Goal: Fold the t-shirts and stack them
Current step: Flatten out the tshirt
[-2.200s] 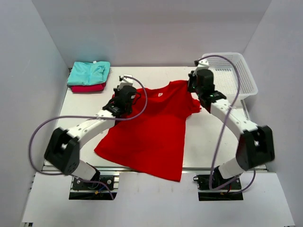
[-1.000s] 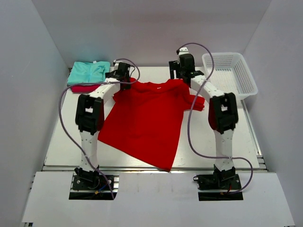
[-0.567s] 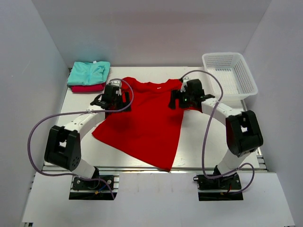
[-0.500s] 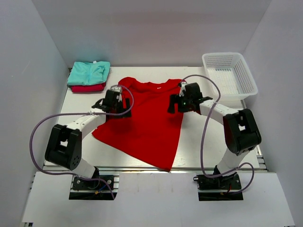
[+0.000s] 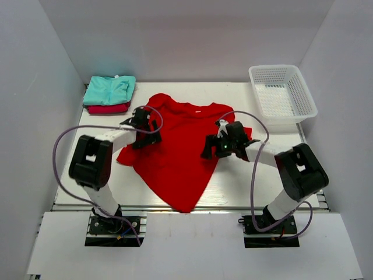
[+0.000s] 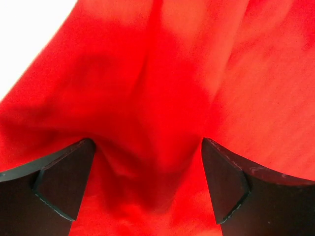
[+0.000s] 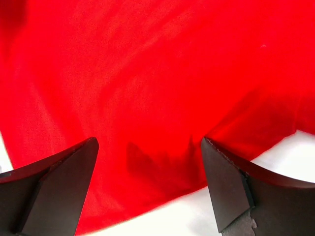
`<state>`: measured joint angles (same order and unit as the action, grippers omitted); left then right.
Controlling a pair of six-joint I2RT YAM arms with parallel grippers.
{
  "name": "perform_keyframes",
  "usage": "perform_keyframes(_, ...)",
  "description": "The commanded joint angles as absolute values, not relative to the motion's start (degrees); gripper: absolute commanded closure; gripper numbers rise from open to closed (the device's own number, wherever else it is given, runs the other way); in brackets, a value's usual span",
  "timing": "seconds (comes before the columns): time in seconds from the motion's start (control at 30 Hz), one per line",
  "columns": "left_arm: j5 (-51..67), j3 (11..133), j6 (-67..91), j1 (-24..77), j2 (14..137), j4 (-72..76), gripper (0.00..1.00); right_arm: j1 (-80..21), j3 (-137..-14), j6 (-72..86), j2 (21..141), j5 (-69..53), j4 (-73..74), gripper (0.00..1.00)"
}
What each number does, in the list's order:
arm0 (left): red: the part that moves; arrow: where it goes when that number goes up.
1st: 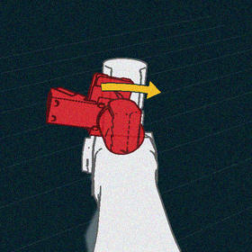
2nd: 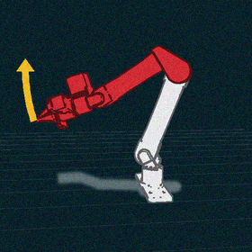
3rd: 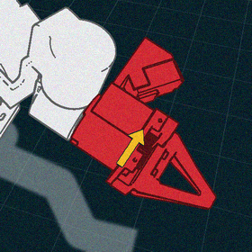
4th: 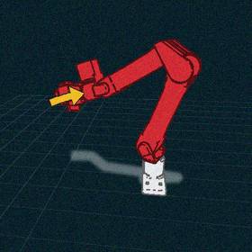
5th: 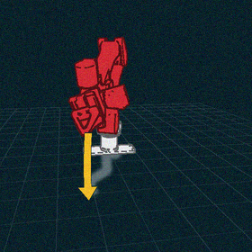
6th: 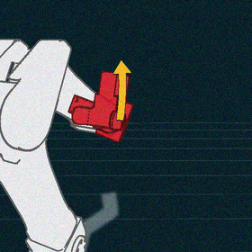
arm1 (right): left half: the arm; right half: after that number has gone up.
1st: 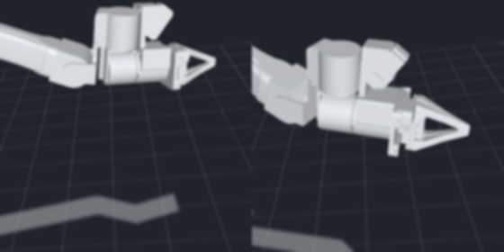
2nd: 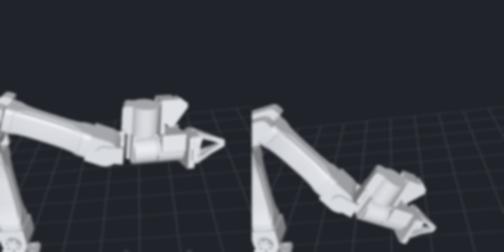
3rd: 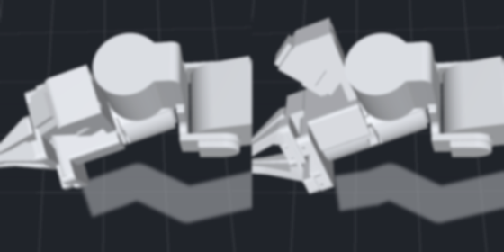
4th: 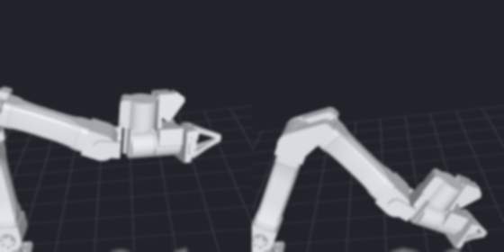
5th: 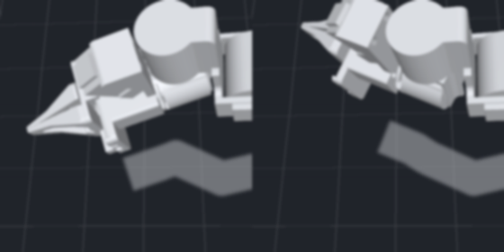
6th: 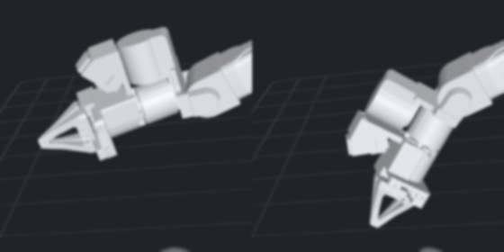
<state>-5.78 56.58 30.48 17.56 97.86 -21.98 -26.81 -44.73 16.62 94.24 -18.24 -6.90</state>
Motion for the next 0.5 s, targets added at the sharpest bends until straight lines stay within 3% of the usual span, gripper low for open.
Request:
perform_keyframes(0.0, -5.4, 64.3, 30.2, 16.2, 106.1, -22.3, 0.01, -31.4, -36.3, 19.8, 91.3, -24.0, -3.0, 0.10)
perform_keyframes(0.1, -3.4, 74.0, 25.0, 16.2, 115.2, -20.6, 0.01, -35.9, -33.0, 20.7, 86.8, -26.1, -2.9, 0.10)
perform_keyframes(0.27, 2.2, 101.9, 15.7, 17.9, 133.6, -28.1, 0.01, -43.1, -34.4, 18.7, 81.1, -27.2, -0.1, 0.10)
perform_keyframes(0.37, 9.5, 105.4, 14.0, 17.9, 136.5, -25.9, 0.01, -45.5, -35.6, 15.9, 80.5, -26.5, -0.1, 0.10)
perform_keyframes(0.47, 7.9, 109.1, 13.3, 17.9, 137.0, -25.6, 0.01, -45.6, -39.4, 13.0, 82.9, -24.5, -0.1, 0.10)
